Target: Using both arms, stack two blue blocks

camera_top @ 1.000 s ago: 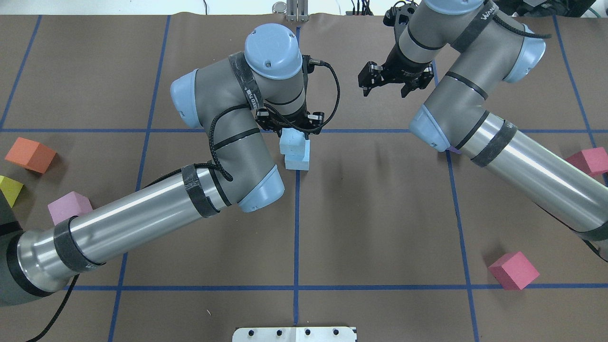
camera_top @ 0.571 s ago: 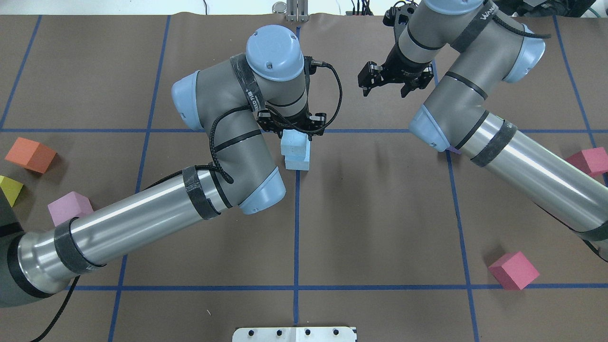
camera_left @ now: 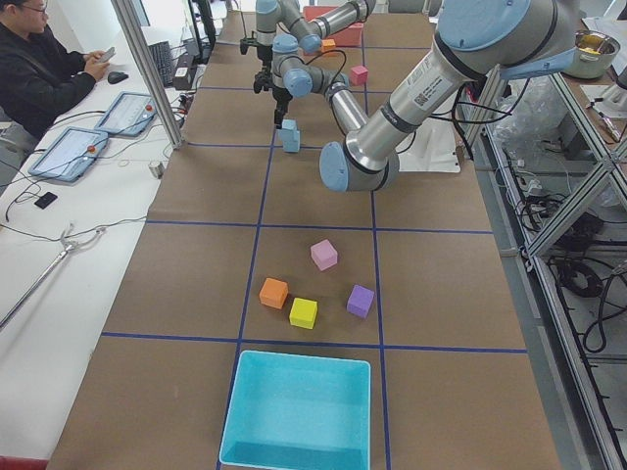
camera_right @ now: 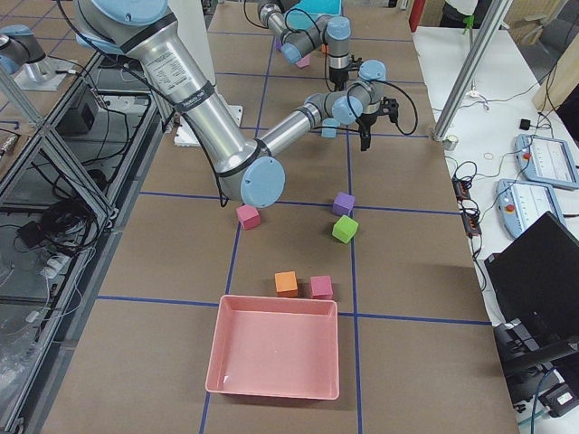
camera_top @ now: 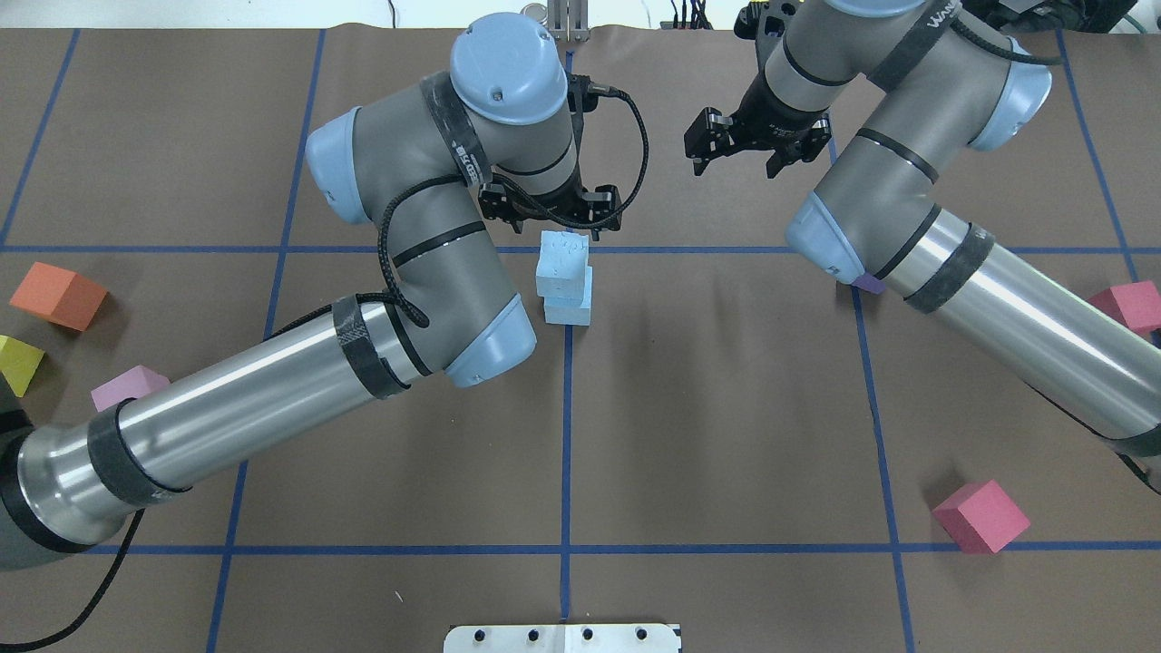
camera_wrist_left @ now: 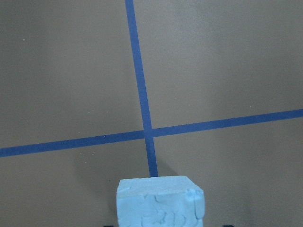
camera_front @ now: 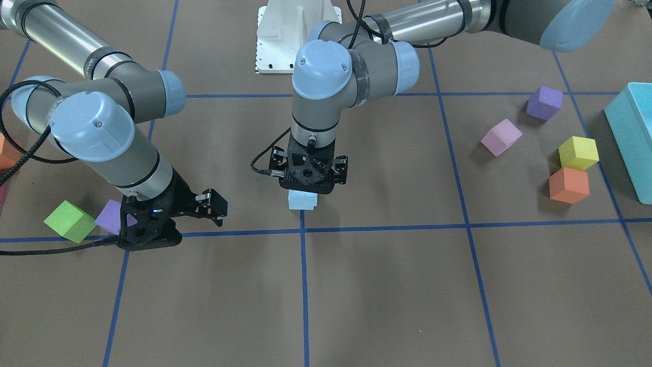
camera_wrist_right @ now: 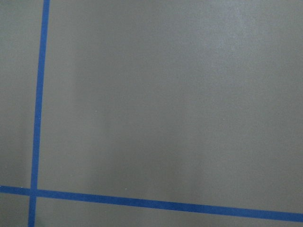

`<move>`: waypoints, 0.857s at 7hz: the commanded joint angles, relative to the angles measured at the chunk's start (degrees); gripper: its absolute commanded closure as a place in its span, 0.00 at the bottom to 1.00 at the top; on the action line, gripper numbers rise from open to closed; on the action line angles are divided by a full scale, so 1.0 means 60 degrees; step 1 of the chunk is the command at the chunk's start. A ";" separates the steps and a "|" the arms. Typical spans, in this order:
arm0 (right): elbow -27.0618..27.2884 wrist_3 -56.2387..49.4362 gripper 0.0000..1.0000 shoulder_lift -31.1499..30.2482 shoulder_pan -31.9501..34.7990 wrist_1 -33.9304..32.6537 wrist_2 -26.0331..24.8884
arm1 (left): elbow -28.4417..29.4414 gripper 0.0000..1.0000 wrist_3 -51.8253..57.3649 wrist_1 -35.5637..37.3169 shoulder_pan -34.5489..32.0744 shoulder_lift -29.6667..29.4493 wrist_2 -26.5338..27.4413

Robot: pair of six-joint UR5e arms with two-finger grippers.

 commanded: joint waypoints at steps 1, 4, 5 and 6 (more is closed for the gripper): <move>0.0088 -0.0008 0.00 -0.0095 0.0958 -0.0107 0.1543 | -0.0085 0.02 0.0708 0.0035 -0.0667 0.0088 -0.0581; 0.1750 -0.1172 0.00 -0.1990 0.1900 -0.0034 0.0302 | -0.1864 0.01 0.2765 0.0951 -0.2584 0.1767 -0.2165; 0.1931 -0.1775 0.00 -0.2550 0.2496 -0.0064 0.0382 | -0.2539 0.00 0.3908 0.2031 -0.3156 0.2136 -0.2168; 0.2107 -0.2897 0.00 -0.3194 0.2879 -0.0078 0.0398 | -0.3025 0.00 0.5124 0.2796 -0.4032 0.2546 -0.2197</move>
